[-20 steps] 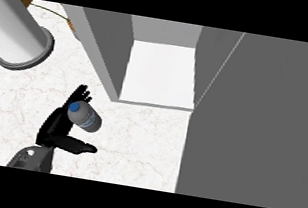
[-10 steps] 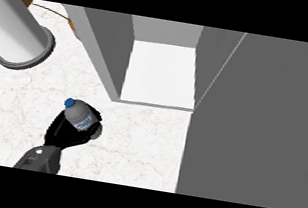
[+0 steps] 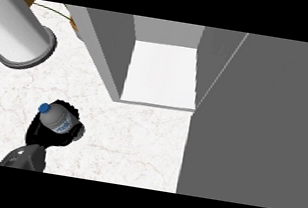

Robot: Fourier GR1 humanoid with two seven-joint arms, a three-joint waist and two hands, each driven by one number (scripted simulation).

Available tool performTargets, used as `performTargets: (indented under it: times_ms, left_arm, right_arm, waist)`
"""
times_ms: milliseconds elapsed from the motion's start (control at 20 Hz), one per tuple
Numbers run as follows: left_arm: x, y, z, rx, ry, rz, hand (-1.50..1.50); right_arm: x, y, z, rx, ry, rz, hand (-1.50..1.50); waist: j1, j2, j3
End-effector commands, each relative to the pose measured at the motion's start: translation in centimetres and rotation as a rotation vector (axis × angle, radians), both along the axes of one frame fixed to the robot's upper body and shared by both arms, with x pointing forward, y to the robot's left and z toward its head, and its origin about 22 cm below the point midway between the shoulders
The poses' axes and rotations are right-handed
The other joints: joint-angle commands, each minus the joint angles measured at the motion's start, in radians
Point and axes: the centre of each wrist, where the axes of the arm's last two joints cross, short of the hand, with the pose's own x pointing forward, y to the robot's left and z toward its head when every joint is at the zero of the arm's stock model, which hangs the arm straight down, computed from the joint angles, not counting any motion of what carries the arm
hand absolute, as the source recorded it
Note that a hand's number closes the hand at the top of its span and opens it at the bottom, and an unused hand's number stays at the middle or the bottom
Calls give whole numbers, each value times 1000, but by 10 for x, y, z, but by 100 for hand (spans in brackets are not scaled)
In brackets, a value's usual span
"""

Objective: Pick up the bottled water, place it into the cabinet and close the cabinet

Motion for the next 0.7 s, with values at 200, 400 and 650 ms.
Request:
performTargets:
  times_ms: [200,400,650]
  left_arm:
    - [7,34,20,37,-133,110,150]
    - [-3,30,20,85,-134,75,150]
    - [20,-10,40,65,-151,-23,150]
  right_arm:
    - [-8,27,38,27,-86,2,-150]
    - [-19,16,39,25,-68,24,-150]
    - [-9,8,40,21,-61,34,-150]
  waist:
    - [14,-2,2]
    - [13,-7,3]
    - [28,-7,4]
